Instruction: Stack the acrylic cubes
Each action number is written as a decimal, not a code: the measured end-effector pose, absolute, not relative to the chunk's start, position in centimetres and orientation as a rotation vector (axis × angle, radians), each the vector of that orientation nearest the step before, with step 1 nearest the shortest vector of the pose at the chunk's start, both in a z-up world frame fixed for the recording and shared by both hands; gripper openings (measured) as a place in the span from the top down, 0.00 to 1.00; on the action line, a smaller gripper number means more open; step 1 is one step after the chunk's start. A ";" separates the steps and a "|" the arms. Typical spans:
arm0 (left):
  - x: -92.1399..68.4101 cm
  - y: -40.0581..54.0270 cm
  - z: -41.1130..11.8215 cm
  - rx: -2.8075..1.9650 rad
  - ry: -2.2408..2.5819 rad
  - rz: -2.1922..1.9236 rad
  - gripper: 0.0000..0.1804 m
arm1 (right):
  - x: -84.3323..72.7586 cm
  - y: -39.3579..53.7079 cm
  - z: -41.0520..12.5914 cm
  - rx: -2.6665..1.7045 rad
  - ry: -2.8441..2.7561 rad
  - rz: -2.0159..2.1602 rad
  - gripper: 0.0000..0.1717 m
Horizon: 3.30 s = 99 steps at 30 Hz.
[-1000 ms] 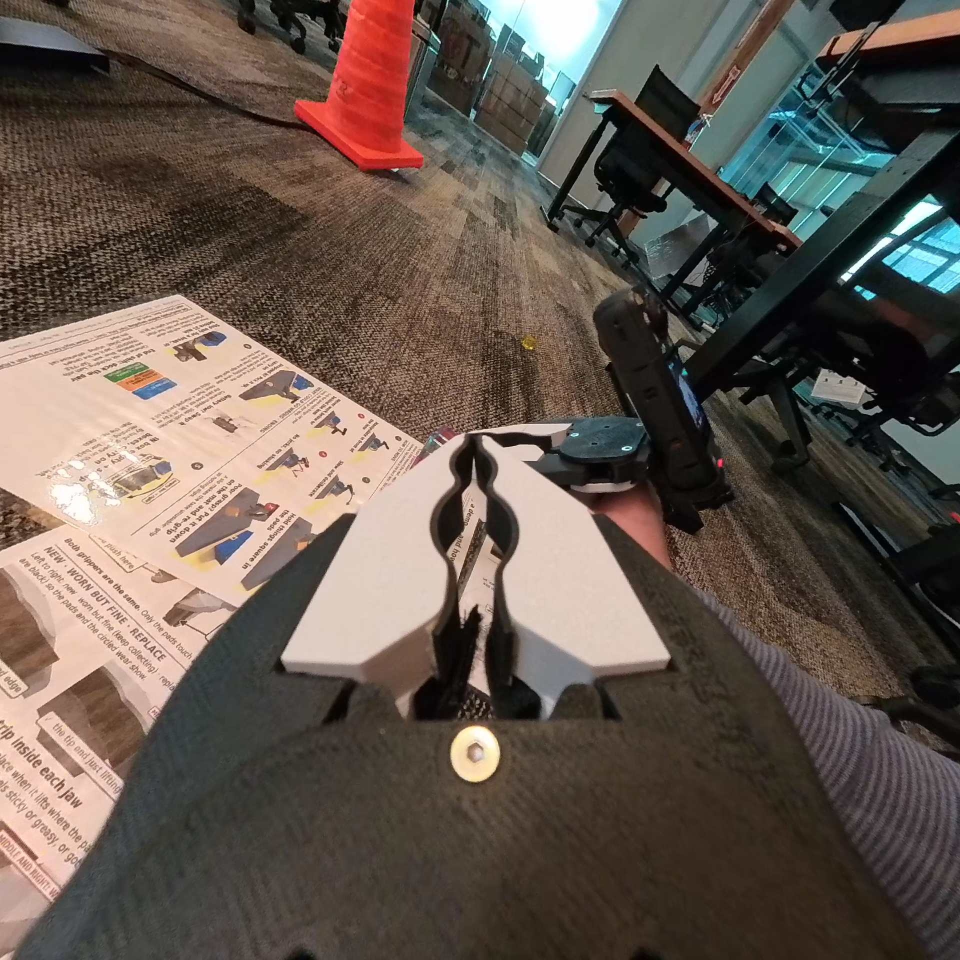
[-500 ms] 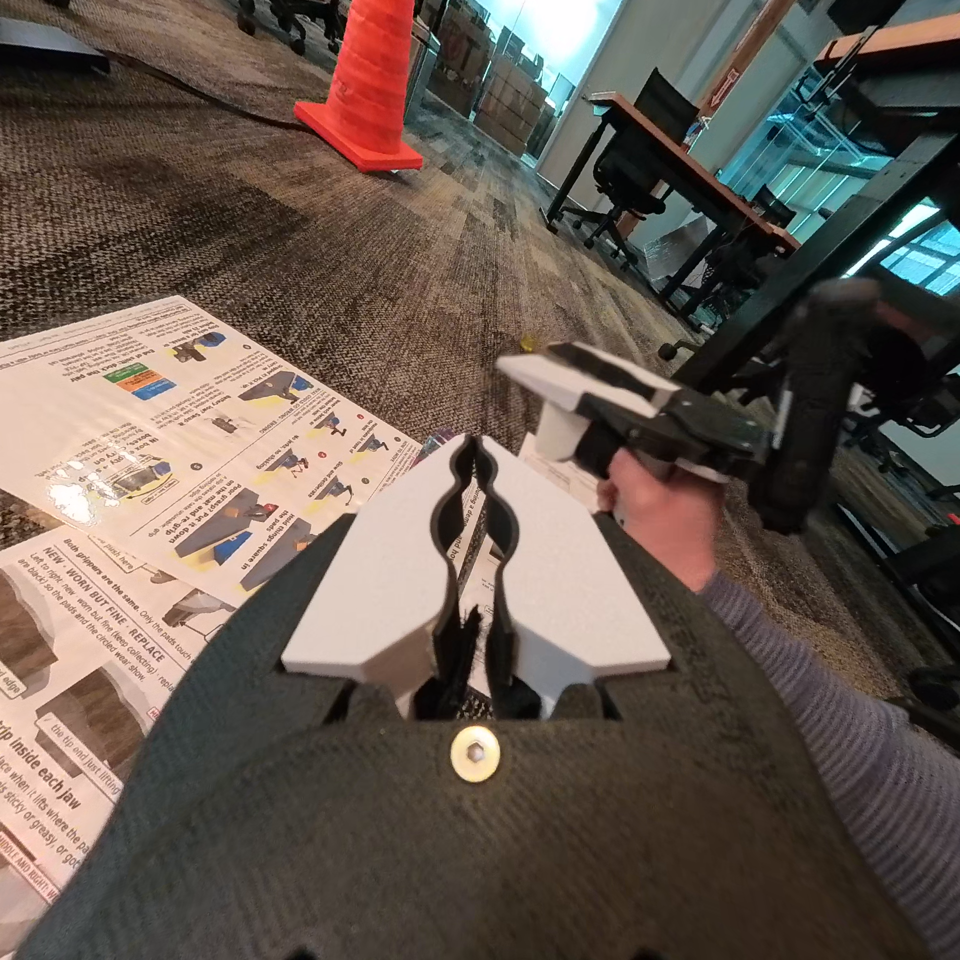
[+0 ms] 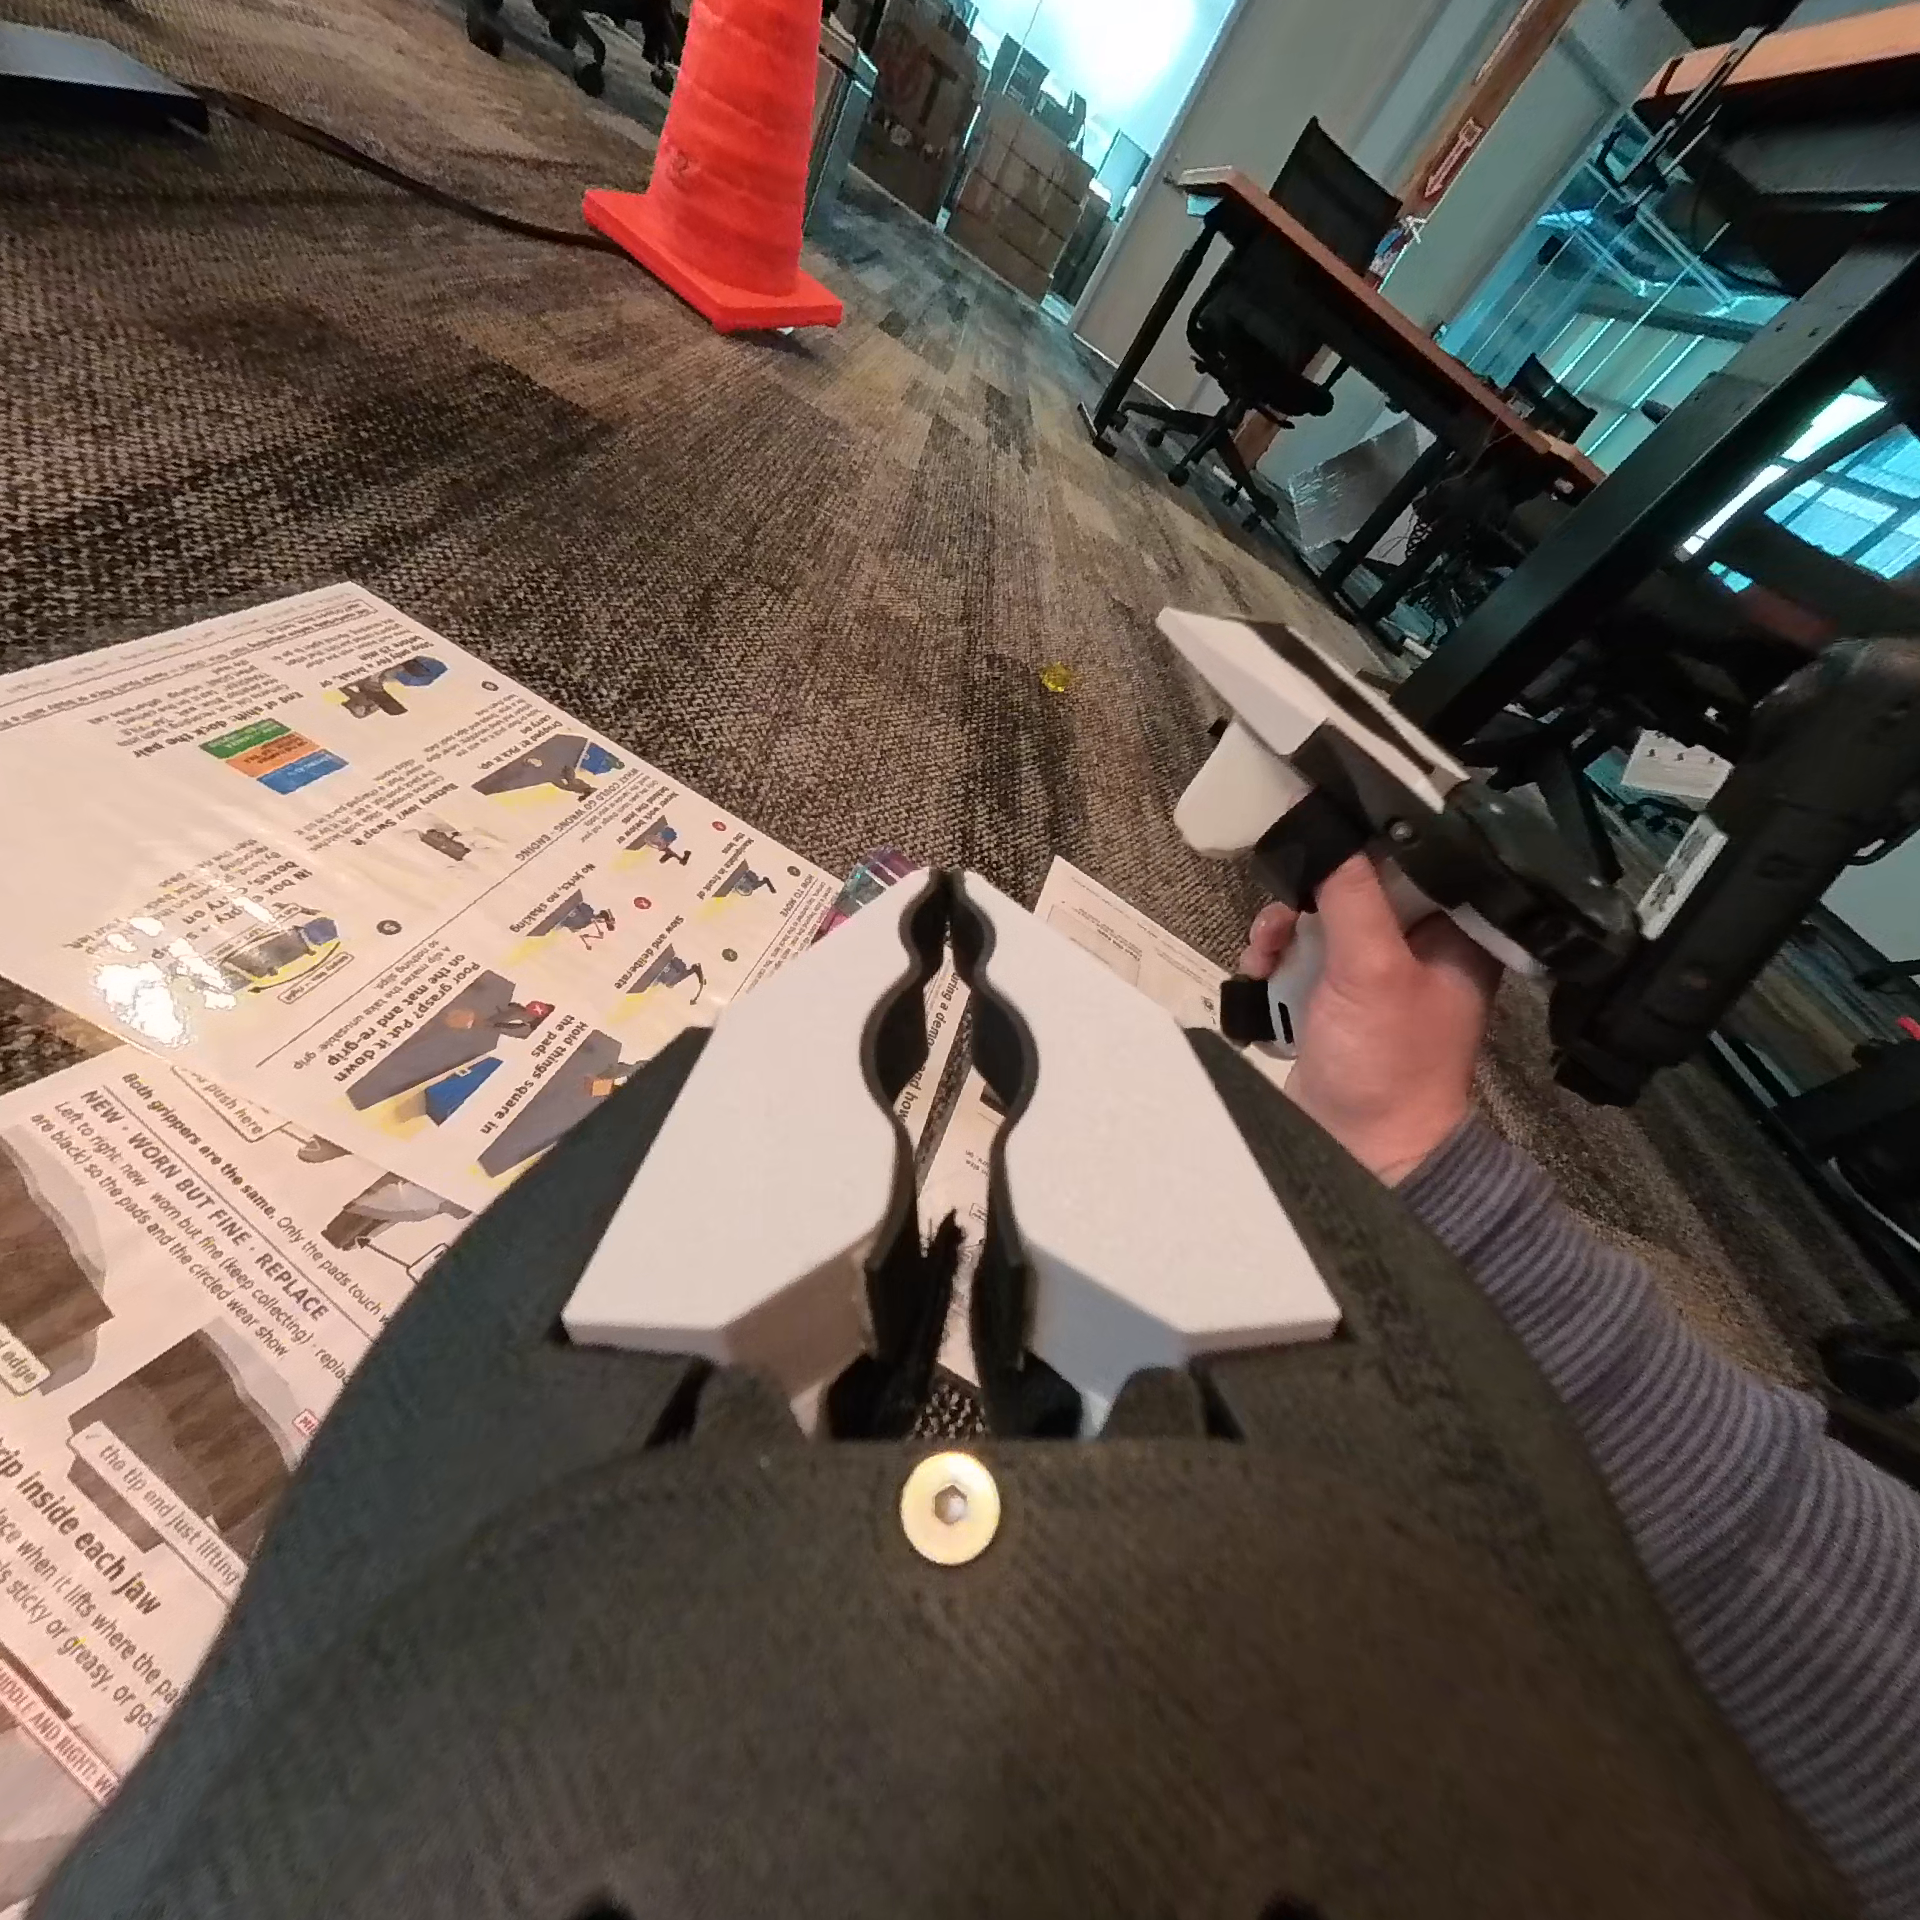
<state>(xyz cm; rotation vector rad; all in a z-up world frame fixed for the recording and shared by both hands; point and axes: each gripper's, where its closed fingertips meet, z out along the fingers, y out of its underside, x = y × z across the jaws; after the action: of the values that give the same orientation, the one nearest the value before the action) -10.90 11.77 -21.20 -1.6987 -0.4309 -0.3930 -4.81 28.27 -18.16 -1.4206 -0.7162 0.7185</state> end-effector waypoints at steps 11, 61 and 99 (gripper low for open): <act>-13.0 10.6 -19.8 -1.659 -0.434 -0.262 1.00 | -1.7 21.3 -10.5 -1.164 -0.712 0.757 0.91; -4.0 -4.4 -10.9 -1.312 -0.404 -0.418 0.43 | 37.2 -4.9 5.7 -1.329 -0.605 0.088 0.54; -26.3 43.4 -36.1 -1.643 -0.068 -0.089 0.50 | 9.9 69.4 -36.1 -1.783 -0.700 0.134 0.69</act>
<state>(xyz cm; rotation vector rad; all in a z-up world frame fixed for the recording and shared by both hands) -26.32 43.44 -36.06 -1.6427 -0.0677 -0.0893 9.89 69.38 -36.06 -1.7832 -0.6997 0.1344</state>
